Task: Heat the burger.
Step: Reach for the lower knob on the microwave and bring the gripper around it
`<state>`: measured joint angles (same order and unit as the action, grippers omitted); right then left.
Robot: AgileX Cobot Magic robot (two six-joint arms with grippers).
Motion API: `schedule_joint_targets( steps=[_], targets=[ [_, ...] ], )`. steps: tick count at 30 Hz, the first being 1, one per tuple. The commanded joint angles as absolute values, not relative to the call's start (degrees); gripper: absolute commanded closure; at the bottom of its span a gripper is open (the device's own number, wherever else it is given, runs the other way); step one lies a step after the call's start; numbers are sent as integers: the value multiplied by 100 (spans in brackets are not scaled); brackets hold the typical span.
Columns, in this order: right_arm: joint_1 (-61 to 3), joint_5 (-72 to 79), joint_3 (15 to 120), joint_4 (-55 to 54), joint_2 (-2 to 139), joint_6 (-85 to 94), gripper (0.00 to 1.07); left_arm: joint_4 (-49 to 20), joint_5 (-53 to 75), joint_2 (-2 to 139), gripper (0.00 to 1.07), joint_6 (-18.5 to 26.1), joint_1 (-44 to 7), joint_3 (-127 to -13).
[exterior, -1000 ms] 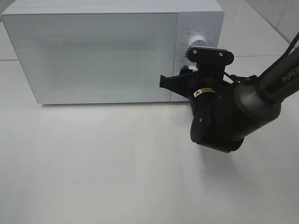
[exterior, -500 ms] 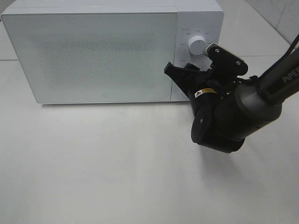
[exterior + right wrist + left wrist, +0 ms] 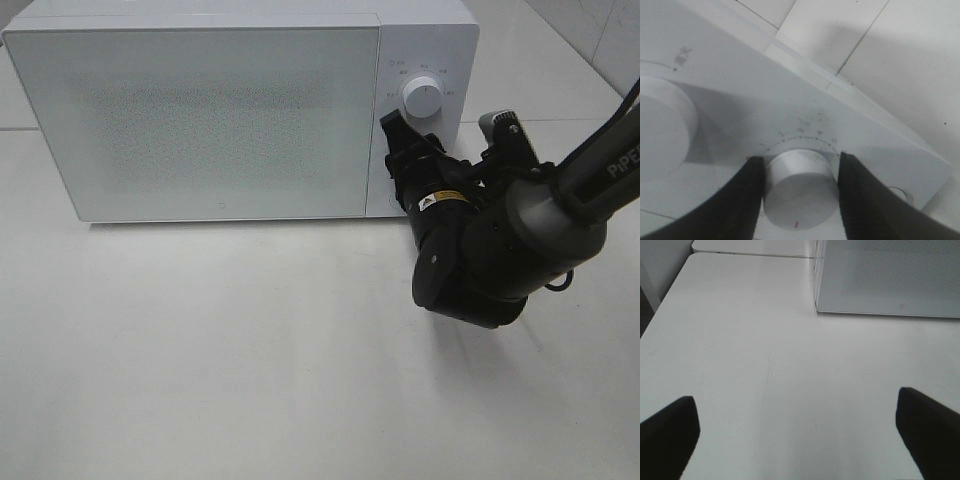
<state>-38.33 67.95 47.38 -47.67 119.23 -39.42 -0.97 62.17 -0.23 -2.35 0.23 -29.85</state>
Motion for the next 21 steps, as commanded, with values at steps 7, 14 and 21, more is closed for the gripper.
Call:
schedule_joint_targets(
  steps=[7,14,21],
  targets=[
    [-3799,6824,4853,-4137,11929,-5363,102,-120,6142,-132,6,-258,29,-2974],
    [-3799,6973,4853,-4142,11929,-6280,102,-120,6142,-132,6,-258,29,-2974],
    [-3799,6973,4853,-4154,11929,-7002,102,-120,6142,-132,6,-258,29,-2974]
  ],
)
